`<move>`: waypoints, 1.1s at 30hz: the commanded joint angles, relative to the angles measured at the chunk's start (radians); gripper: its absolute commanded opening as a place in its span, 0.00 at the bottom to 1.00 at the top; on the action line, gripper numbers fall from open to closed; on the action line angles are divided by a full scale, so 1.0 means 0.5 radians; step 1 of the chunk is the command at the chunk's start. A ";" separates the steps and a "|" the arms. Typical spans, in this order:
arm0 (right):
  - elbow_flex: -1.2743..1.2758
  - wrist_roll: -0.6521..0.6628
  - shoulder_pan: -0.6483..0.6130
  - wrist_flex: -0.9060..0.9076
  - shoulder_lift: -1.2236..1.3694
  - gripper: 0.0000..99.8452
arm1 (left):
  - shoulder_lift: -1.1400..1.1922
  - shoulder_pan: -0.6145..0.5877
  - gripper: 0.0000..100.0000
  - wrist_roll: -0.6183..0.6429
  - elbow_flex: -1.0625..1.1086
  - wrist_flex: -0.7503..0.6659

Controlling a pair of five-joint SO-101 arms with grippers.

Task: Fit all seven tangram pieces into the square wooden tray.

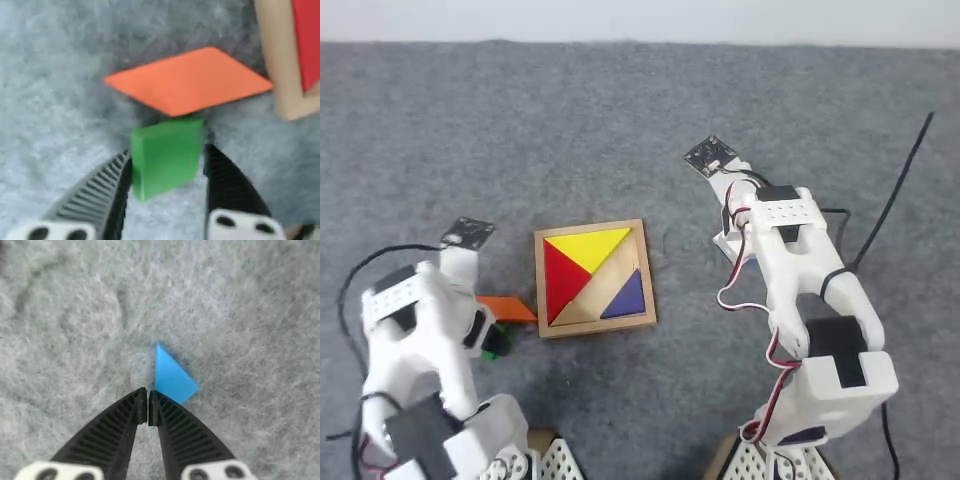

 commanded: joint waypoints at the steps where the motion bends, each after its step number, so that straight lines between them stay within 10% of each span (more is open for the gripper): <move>1: -0.018 -0.006 0.029 -0.029 -0.130 0.03 | -0.018 0.052 0.21 -0.012 -0.041 0.034; 25: -0.018 0.046 0.032 -0.029 -0.143 0.03 | -0.104 0.160 0.01 0.218 -0.005 0.046; 33: -0.021 0.046 0.069 -0.029 -0.149 0.03 | -0.666 0.245 0.01 0.331 -0.124 0.494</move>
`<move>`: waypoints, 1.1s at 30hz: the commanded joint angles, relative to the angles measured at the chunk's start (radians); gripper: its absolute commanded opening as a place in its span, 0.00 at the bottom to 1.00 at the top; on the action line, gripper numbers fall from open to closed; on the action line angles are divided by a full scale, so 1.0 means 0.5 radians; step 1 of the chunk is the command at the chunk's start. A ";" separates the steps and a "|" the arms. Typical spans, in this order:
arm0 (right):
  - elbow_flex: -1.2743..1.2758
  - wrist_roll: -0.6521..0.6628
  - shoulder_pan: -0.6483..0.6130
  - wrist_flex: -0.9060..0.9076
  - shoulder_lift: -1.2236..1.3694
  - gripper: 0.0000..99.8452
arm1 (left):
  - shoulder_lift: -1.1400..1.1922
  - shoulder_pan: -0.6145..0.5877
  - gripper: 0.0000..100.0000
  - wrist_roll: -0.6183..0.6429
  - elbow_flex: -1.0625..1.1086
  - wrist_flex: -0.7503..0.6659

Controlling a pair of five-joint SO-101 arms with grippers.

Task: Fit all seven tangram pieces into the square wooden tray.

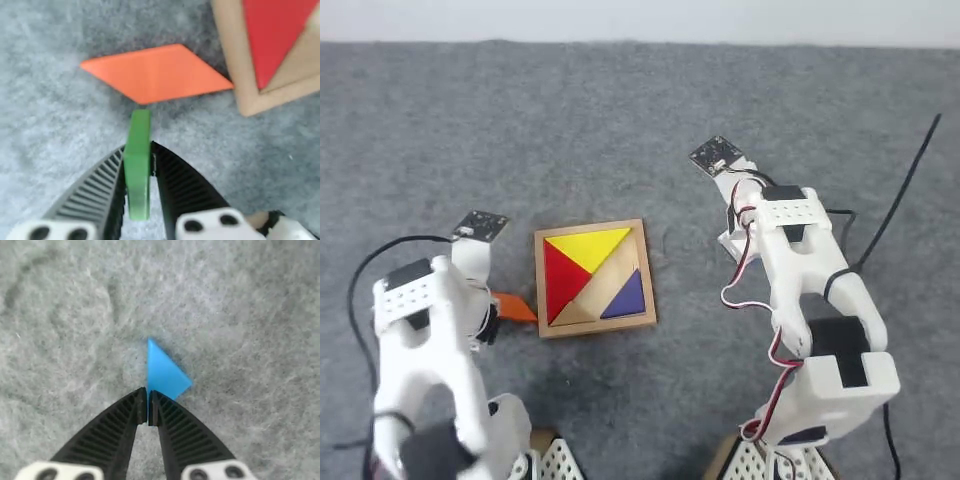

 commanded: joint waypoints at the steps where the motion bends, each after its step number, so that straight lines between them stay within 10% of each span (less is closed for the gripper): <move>1: -0.021 0.018 0.026 -0.029 -0.149 0.03 | -0.420 0.095 0.01 0.092 -0.118 0.245; 14: -0.021 0.009 0.026 -0.029 -0.152 0.03 | -0.249 1.274 0.01 0.881 -0.407 0.006; 33: -0.025 0.009 0.026 -0.026 -0.152 0.03 | 0.964 1.620 0.01 0.951 -1.030 0.028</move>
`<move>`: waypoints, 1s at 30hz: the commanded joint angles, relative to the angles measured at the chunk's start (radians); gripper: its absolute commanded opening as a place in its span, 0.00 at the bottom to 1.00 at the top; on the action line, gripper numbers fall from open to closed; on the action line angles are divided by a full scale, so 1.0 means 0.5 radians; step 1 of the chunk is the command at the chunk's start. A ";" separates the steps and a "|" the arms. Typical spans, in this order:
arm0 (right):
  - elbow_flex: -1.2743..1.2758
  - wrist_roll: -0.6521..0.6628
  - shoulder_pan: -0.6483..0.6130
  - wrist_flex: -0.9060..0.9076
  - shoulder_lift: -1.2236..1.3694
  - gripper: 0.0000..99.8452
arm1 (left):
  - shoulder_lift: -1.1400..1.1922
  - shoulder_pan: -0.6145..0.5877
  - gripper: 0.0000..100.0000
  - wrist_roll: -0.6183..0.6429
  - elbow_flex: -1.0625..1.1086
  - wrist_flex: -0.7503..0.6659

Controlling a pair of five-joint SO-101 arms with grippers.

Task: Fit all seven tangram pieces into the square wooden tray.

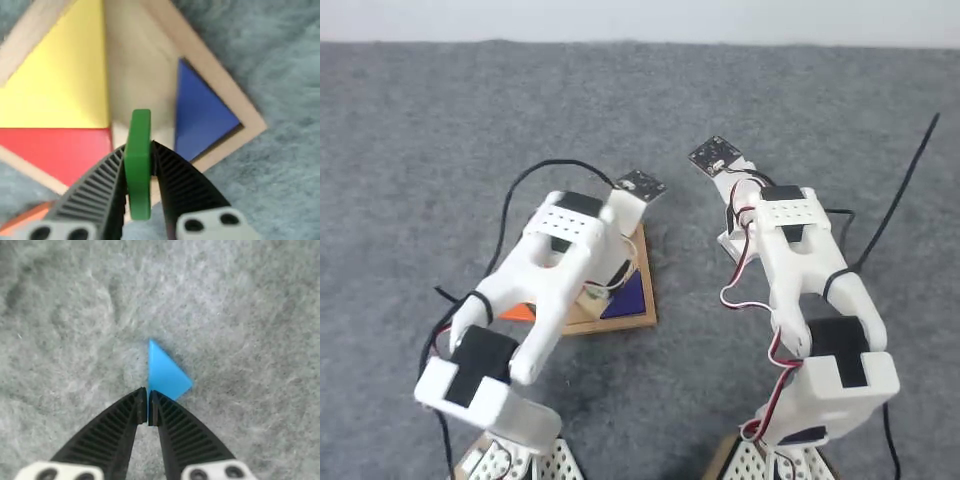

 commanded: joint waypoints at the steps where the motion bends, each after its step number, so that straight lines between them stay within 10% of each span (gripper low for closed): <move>1: -0.025 0.009 0.032 -0.026 -0.152 0.03 | -0.077 0.071 0.01 0.144 -0.072 -0.015; 11: -0.025 0.015 0.032 -0.026 -0.152 0.03 | -0.147 0.064 0.26 0.307 -0.124 0.126; 30: -0.028 0.006 0.008 0.075 -0.278 0.03 | -1.366 -0.644 0.22 0.427 0.566 -0.500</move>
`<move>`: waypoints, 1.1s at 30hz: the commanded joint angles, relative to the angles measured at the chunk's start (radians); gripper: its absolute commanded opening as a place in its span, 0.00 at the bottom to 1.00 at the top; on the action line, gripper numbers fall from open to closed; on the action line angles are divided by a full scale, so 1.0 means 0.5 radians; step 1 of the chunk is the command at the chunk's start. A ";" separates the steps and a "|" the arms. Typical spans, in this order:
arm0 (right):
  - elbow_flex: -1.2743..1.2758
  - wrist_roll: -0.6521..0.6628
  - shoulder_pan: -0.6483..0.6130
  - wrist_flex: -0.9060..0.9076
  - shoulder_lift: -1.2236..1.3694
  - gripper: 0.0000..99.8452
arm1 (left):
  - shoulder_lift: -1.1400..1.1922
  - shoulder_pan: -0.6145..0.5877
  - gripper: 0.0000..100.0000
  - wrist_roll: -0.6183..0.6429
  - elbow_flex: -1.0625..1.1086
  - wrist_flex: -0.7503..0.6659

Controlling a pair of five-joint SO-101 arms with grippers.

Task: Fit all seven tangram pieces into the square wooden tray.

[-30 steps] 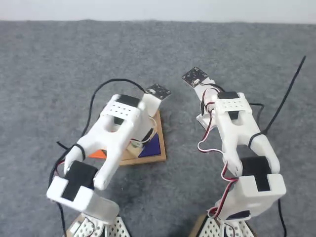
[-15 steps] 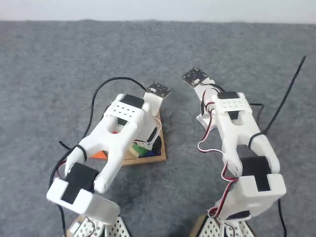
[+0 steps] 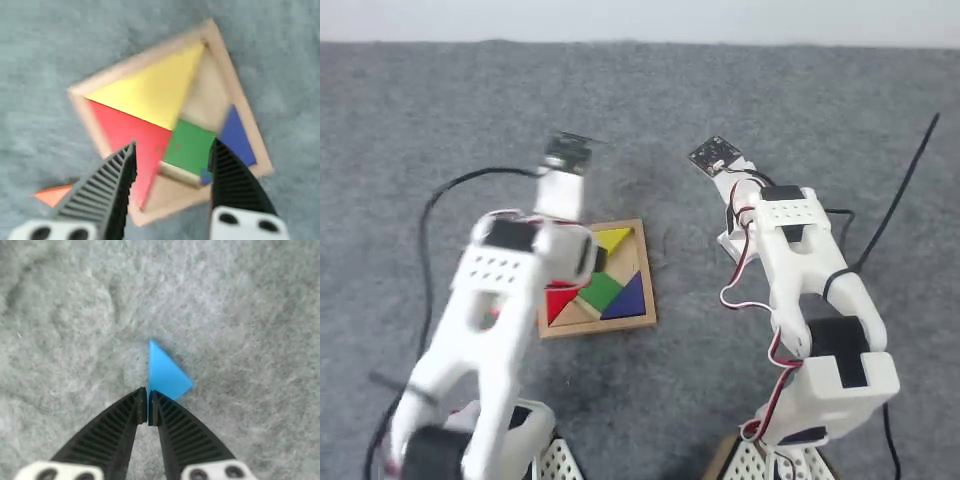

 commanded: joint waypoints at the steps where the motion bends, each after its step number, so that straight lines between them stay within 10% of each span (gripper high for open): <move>1: -0.028 0.003 -0.020 0.118 -0.318 0.03 | -0.328 -0.310 0.22 0.129 0.118 -0.264; 13: -0.172 -0.003 -1.036 0.032 -0.290 0.03 | -0.417 -1.003 0.08 0.209 0.373 -0.641; 33: -0.835 -0.190 -1.379 0.207 0.597 0.03 | 0.872 -1.439 0.08 0.175 -0.281 -0.482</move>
